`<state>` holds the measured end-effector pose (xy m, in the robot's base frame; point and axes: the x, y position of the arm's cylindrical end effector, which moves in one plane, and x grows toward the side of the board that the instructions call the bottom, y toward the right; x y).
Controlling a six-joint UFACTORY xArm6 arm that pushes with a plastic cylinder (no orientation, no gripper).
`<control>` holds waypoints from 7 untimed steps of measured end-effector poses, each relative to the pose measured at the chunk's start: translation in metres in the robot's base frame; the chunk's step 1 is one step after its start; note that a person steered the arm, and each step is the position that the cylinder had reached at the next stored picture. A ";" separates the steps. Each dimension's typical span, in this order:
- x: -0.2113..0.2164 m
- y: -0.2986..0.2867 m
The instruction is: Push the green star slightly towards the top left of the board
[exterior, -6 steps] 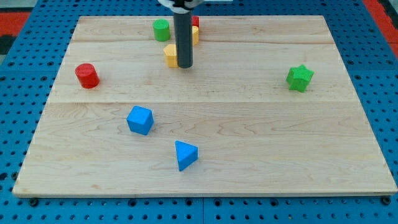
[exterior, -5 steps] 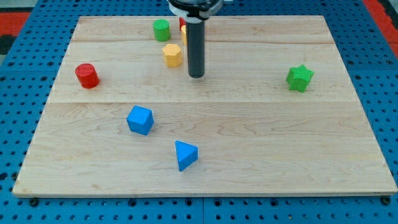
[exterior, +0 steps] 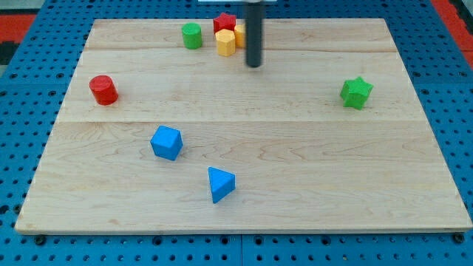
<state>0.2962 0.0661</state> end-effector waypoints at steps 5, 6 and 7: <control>0.091 0.252; 0.090 0.252; 0.090 0.255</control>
<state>0.3866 0.3209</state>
